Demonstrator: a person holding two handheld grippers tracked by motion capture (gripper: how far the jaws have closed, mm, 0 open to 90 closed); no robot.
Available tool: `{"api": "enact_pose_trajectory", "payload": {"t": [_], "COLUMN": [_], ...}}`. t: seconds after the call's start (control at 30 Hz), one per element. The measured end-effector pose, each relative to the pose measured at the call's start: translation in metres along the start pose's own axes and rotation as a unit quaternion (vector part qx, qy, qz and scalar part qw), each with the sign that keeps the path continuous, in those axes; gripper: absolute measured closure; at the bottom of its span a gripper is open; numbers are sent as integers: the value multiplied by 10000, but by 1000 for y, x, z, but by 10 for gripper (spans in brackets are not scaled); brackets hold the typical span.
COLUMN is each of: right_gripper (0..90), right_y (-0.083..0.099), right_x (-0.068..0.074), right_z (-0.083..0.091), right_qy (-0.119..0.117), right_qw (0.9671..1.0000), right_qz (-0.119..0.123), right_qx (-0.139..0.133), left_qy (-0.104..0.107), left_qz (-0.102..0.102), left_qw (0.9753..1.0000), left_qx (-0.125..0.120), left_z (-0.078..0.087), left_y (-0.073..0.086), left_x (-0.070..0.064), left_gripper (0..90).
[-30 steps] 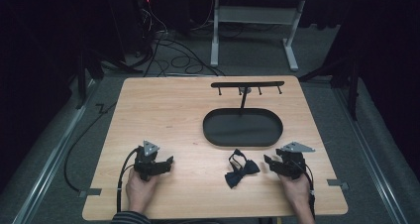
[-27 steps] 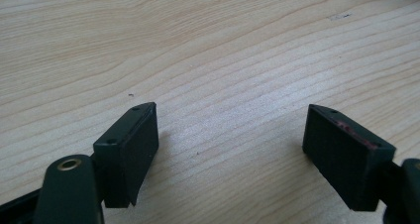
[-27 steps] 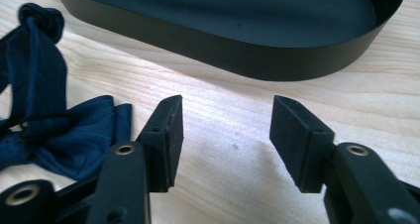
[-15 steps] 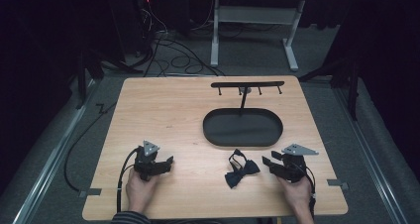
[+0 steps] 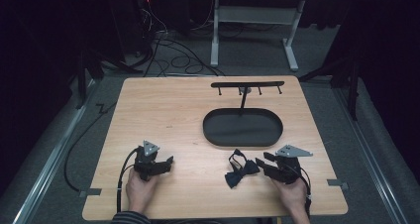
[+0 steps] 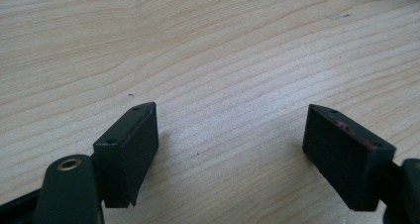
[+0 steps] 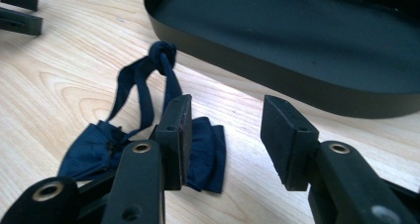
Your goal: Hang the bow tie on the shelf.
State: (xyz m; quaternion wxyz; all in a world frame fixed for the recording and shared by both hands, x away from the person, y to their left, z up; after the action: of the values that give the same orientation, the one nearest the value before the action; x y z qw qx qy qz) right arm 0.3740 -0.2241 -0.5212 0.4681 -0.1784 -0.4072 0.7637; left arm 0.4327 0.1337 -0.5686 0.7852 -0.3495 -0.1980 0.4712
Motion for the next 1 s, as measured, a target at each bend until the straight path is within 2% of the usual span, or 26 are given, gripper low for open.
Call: {"api": "enact_pose_trajectory", "payload": {"t": [0.2,0.53,1.0], "right_gripper": [572,560,559], "right_y": [-4,-7,-12], "right_x": [8,22,30], "right_z": [-1,-12,-26], "right_qy": [-129,-325,-363], "right_qw": [9999,9994,9989], "right_qz": [-6,65,250], "right_qx": [3,60,150], "left_qy": [0,1,0], "left_qz": [0,1,0], "left_qw": [10000,10000,10000], "left_qx": [-1,0,0], "left_z": [0,0,0], "left_y": [0,0,0], "left_x": [0,0,0], "left_gripper": [222,221,221]}}
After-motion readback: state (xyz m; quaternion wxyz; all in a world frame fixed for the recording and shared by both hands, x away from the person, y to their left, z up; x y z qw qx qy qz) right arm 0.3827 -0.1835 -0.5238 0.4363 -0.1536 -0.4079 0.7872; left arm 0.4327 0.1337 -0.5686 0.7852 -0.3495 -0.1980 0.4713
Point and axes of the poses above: each handheld gripper's, and its own axes: z roughly backward along the jaws, y roughly out of its underside, x roughly to its left, the point moved 9 cm from there along -z, roughly forward along the jaws
